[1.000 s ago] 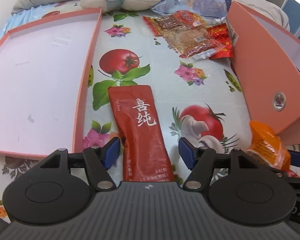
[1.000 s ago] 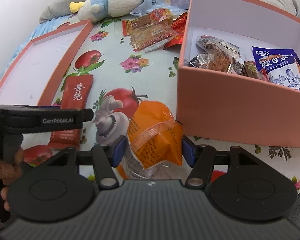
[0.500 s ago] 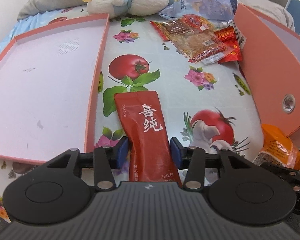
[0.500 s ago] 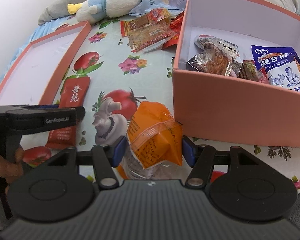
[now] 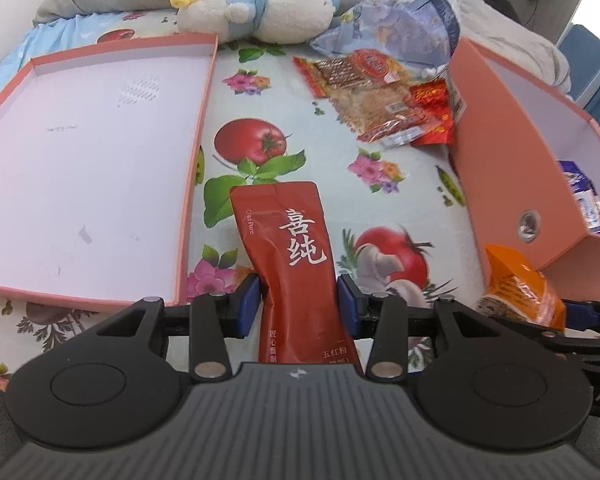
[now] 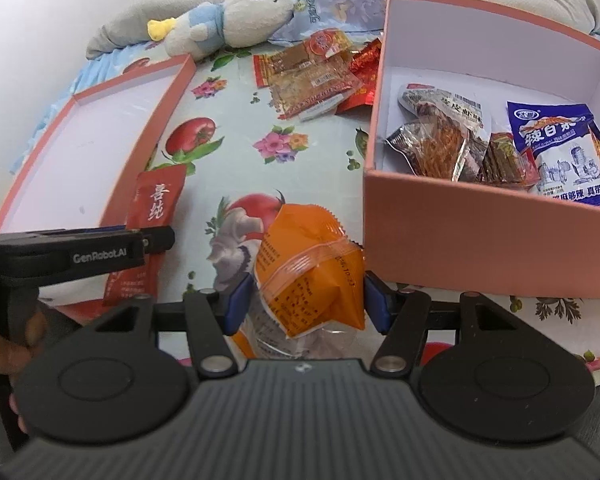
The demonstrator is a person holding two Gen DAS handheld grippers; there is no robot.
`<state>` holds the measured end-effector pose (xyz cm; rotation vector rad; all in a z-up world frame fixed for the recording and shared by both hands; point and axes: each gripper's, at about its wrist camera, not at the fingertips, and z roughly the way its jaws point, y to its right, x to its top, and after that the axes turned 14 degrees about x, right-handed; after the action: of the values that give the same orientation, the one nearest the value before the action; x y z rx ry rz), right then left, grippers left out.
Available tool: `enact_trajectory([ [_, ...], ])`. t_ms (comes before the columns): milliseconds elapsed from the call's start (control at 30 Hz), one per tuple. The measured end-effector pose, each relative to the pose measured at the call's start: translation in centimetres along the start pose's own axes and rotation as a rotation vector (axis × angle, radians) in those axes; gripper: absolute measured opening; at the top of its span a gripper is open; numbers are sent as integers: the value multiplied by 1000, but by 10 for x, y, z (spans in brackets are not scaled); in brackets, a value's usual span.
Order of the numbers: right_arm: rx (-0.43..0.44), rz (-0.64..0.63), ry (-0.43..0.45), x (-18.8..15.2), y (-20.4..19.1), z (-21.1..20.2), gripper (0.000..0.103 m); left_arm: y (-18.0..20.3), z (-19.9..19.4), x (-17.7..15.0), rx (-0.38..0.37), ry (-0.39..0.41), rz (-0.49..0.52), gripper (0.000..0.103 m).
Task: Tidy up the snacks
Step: 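Lift both held packets and carry them over the deeper box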
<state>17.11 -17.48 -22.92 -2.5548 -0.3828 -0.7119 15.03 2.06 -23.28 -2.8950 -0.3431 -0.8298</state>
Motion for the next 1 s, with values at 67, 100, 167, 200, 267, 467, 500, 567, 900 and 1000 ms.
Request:
enact_trajectory([
  [67, 7, -1, 8, 3, -2, -4, 62, -1, -9, 2, -3, 9, -7, 47],
  [100, 10, 0, 12, 5, -3, -7, 62, -1, -13, 4, -6, 14, -13, 47],
  [167, 18, 3, 23, 9, -5, -14, 62, -1, -24, 8, -19, 30, -23, 47],
  [200, 25, 4, 31, 12, -6, -17, 62, -1, -30, 10, -26, 43, -26, 47],
  [267, 37, 4, 46, 17, -9, -25, 62, 0, -39, 15, -31, 59, -32, 47],
  [467, 73, -14, 89, 35, -15, -50, 62, 5, -65, 31, -59, 100, -39, 47],
  [500, 77, -20, 95, 38, -15, -54, 62, 6, -70, 34, -67, 106, -41, 47],
  [567, 78, -29, 114, 45, -16, -62, 62, 10, -78, 41, -80, 121, -40, 47],
  [900, 72, -35, 217, 79, -4, -107, 62, 36, -122, 81, -147, 209, -20, 47],
  [1000, 67, -37, 247, 89, 1, -121, 62, 47, -136, 93, -172, 241, -15, 47],
])
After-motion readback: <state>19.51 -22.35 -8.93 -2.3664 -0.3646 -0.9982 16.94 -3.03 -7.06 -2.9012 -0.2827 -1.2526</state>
